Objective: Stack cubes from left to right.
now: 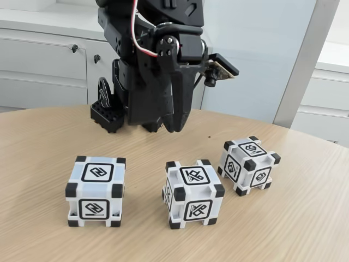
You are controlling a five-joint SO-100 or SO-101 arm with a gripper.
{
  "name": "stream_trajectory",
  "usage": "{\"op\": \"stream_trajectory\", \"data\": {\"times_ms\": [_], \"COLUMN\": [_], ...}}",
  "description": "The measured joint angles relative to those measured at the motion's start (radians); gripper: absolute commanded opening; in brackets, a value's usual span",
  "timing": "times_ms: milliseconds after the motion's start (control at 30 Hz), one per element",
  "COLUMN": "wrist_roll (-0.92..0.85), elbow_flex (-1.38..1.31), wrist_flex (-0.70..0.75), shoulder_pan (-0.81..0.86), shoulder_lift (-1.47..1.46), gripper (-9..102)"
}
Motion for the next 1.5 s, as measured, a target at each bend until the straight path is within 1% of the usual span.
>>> {"op": "stream_trajectory", "data": {"times_ms": [433, 633, 767, 933, 1133, 1300, 1500], "wrist_roll": [0.000, 0.000, 0.000, 0.000, -0.064, -0.097, -0.066], "elbow_flex": [0.000, -0.009, -0.127, -0.385, -0.655, -0.735, -0.739], "wrist_flex": [0.000, 0.000, 0.020, 0.020, 0.020, 0.020, 0.011], "shoulder_pan": [0.011, 0.011, 0.011, 0.011, 0.011, 0.011, 0.002], "shoulder_lift": [0.038, 0.002, -0.057, -0.187, -0.393, -0.566, -0.695], "gripper": [0, 0, 0, 0, 0, 3, 7]}}
